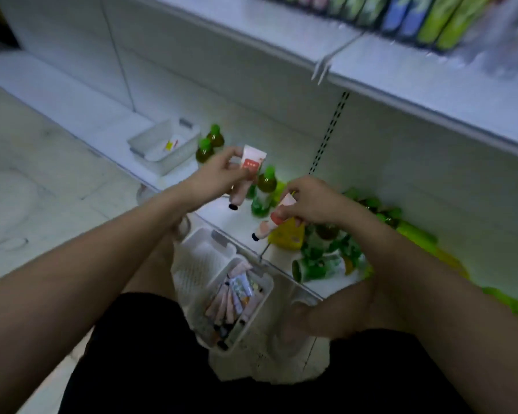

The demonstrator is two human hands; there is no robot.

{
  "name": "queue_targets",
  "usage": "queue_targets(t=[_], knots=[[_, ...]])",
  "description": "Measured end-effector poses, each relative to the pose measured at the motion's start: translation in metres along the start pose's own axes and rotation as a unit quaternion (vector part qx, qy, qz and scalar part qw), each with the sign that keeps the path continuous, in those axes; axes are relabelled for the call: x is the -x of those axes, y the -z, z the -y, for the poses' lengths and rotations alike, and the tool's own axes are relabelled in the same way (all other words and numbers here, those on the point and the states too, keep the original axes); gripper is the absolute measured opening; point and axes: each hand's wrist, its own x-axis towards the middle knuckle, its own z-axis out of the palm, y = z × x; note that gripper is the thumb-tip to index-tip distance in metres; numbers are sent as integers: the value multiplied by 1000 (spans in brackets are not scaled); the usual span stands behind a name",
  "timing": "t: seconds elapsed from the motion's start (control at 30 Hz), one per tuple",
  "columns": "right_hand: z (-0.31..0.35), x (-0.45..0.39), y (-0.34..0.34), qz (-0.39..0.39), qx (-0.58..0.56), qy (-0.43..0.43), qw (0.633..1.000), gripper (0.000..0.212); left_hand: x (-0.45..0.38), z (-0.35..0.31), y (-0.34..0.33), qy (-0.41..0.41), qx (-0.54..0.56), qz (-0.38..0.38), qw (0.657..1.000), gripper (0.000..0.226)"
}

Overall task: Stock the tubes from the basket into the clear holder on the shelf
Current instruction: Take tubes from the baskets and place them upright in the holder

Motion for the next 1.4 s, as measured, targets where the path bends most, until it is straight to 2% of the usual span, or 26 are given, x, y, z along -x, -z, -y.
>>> queue_targets(t=[0.13,0.33,0.43,0.63,0.83,1.03,1.23,1.4], knots=[[43,49,75,-47,10,48,998,24,2,-102,7,-93,-38,42,994,22],[91,122,182,-107,89,118,983,11,4,-228,0,-165,-100,63,979,23],[100,152,237,-136,105,119,978,7,-5,-280,-8,-200,-128,72,969,27],[88,182,325,-221,73,71,970,10,-30,-356,-43,-255,-159,99,949,19],[55,156,375,-332,171,15,928,5,-70,-394,-64,-287,-217,66,931,14],[11,108,393,-434,230,-31,870,8,-118,-404,-82,-302,-191,64,932,15],[-12,68,403,-476,244,-47,844,9,-170,-402,-102,-299,-171,92,934,16],[-23,44,406,-459,289,-53,839,14,-201,-400,-113,-301,-208,101,925,12]])
